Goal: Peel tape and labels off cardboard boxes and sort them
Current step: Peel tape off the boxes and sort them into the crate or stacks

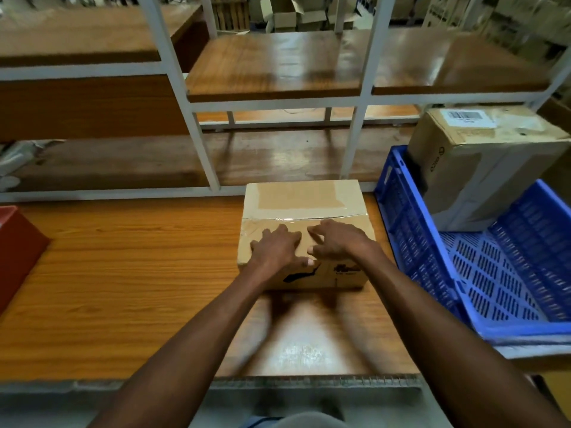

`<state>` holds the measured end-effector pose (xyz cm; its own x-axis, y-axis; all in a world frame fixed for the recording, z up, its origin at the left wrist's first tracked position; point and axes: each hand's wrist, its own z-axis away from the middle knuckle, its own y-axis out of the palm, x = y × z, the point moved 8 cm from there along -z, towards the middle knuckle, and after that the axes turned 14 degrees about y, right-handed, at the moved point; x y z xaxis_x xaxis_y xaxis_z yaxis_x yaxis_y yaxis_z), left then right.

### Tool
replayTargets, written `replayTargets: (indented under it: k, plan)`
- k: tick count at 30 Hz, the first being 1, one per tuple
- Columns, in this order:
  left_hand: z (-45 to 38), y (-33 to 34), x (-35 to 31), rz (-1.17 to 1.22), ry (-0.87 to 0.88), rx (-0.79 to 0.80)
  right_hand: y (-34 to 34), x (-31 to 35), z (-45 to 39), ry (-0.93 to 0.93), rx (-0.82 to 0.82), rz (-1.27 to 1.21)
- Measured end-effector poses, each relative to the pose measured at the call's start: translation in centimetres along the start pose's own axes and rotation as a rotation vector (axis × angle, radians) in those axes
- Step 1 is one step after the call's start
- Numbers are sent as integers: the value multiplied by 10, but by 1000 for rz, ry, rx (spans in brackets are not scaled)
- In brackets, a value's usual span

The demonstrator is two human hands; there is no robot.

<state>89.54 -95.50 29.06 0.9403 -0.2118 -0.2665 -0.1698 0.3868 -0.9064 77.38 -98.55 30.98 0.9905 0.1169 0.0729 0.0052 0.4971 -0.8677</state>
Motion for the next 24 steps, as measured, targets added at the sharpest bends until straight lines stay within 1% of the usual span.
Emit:
replayTargets:
  k: [3, 7, 13, 16, 21, 24]
  plan:
    - [-1, -5, 6, 26, -15, 12, 3, 5, 7, 39, -27, 21]
    - [0, -5, 6, -13, -5, 28, 12, 6, 14, 47, -70, -58]
    - [12, 0, -11, -44, -77, -87, 7, 0, 19, 24, -18, -24]
    - [12, 1, -15, -68, -71, -64, 6, -1, 20, 10, -10, -12]
    - [10, -4, -6, -117, -17, 10, 14, -1, 29, 37, -104, -93]
    - [17, -2, -5, -31, -14, -40, 8, -5, 27, 31, -120, -109]
